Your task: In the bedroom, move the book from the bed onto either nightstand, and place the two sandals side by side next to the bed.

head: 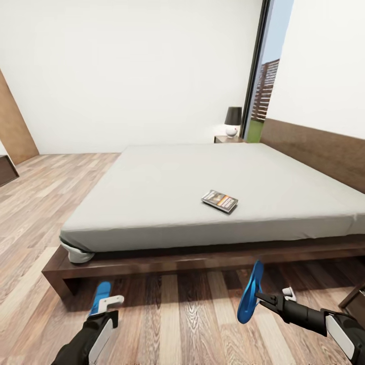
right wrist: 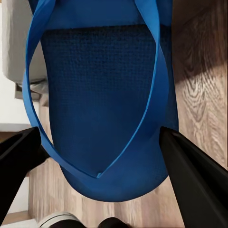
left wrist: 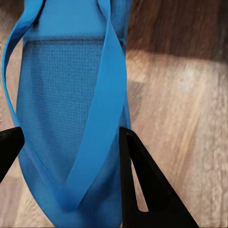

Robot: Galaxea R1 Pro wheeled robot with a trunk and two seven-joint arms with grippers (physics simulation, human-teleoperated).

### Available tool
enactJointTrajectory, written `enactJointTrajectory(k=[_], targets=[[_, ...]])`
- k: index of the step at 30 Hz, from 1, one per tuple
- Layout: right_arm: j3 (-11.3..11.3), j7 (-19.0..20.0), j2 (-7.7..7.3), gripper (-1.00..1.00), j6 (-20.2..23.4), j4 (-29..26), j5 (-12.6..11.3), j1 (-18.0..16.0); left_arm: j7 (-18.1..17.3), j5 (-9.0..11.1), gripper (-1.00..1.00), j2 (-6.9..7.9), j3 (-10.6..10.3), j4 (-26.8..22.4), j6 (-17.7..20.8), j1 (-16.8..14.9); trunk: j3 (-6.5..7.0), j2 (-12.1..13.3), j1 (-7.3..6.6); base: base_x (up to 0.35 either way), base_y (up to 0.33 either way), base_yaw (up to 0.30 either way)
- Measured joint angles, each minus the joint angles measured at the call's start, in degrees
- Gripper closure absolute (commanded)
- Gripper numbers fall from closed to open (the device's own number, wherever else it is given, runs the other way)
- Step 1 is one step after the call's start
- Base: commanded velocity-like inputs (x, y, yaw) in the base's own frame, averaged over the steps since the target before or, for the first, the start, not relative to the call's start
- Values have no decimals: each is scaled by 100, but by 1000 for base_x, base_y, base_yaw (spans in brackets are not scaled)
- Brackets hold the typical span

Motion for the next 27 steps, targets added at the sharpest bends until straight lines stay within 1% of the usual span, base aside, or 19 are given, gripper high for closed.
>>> enactJointTrajectory(k=[2,3,5,7,8,11,13,14,15,17,21,27], targets=[[0,-1,-3,100,0,-2,0,0,-3,-146,100,2,0,-30,67,-6,-44,-3,5,0,0,0],[0,-3,-4,100,-1,-2,1,0,-3,-301,100,3,1,-39,93,-8,-67,-4,8,0,0,0],[0,-3,-4,100,0,-3,0,0,-7,-529,100,14,1,-42,118,-10,-111,-7,13,0,0,0],[0,-1,-4,100,3,-3,0,0,-15,-638,100,45,2,-39,126,-10,-155,-9,18,0,0,0],[0,-2,-4,100,5,-3,0,0,-19,-666,100,61,2,-36,129,-10,-178,-11,21,0,0,0],[0,0,-21,100,7,-3,0,0,-239,-711,100,153,2,-31,140,-10,-244,-15,28,0,0,0],[-1,0,-96,100,7,-3,1,-1,-334,-740,100,179,2,-31,148,-10,-288,-18,34,0,0,0],[-3,3,-178,100,7,-3,-2,-1,-366,-776,100,184,-2,-31,151,-10,-310,-19,36,0,0,0],[-1,7,-221,100,13,-3,-11,-1,-378,-799,100,182,-4,-30,152,-10,-333,-20,39,0,0,0],[-1,15,-264,100,17,-3,-56,0,-390,-831,100,176,-6,-30,157,-10,-377,-23,44,0,0,0],[5,19,-290,100,38,-10,-239,0,-391,-863,100,168,-13,-30,161,-10,-466,-28,54,0,0,0],[8,18,-294,100,43,-12,-286,0,-389,-874,100,170,-9,-32,156,-10,-599,-36,70,0,0,0]])
